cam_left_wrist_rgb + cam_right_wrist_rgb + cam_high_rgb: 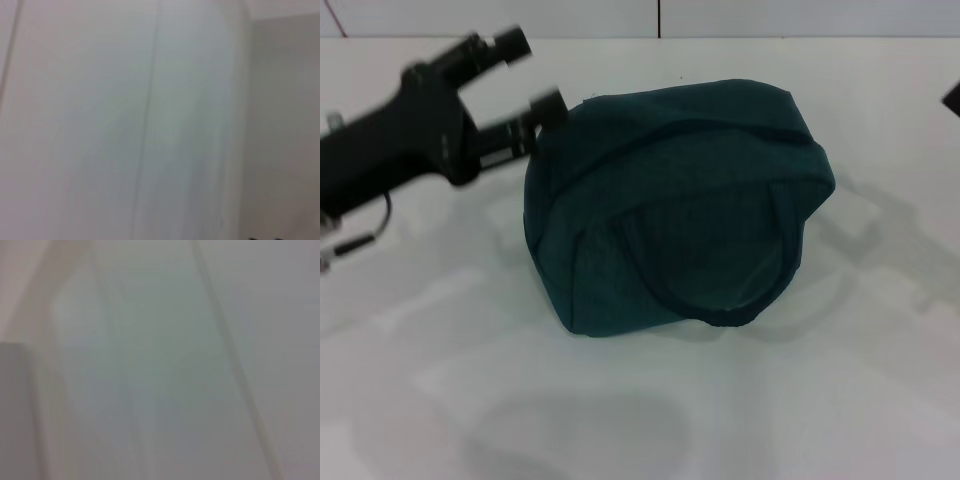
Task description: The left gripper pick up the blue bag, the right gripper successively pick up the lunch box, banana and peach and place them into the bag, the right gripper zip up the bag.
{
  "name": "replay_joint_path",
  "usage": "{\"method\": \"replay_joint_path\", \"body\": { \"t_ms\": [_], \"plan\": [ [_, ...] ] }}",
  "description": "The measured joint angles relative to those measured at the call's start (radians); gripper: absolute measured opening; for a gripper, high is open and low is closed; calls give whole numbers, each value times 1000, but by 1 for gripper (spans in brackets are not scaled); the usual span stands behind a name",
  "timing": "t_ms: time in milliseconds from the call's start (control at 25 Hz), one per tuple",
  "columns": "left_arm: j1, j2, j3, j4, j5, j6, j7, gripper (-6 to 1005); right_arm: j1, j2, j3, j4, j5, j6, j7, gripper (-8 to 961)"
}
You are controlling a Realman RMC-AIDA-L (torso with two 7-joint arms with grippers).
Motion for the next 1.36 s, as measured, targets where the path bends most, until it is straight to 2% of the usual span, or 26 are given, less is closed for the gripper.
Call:
{"method": "replay_joint_path", "body": {
  "t_ms": [200,240,320,440,600,720,880,1360],
  "plan": [
    [12,1,1,-189,7,75,194,802,54,-39,5,-134,-207,-8,200,643],
    [16,-1,3,-244,7,98,274,821,68,-43,6,-141,-237,-14,219,642],
    [17,-3,18,-265,7,112,304,860,126,-52,6,-148,-354,-67,250,639],
    [12,-2,83,-282,5,132,315,878,158,-58,6,-149,-426,-118,260,634],
    [-2,3,173,-260,6,133,263,877,194,-50,6,-149,-507,-179,265,635],
    [-4,4,202,-246,7,134,250,876,196,-37,5,-150,-515,-180,263,634],
    [-1,4,206,-242,7,134,243,875,186,-25,11,-150,-516,-176,260,633],
    [-2,4,206,-247,13,127,222,875,180,-23,10,-151,-517,-178,259,630]
  ]
}}
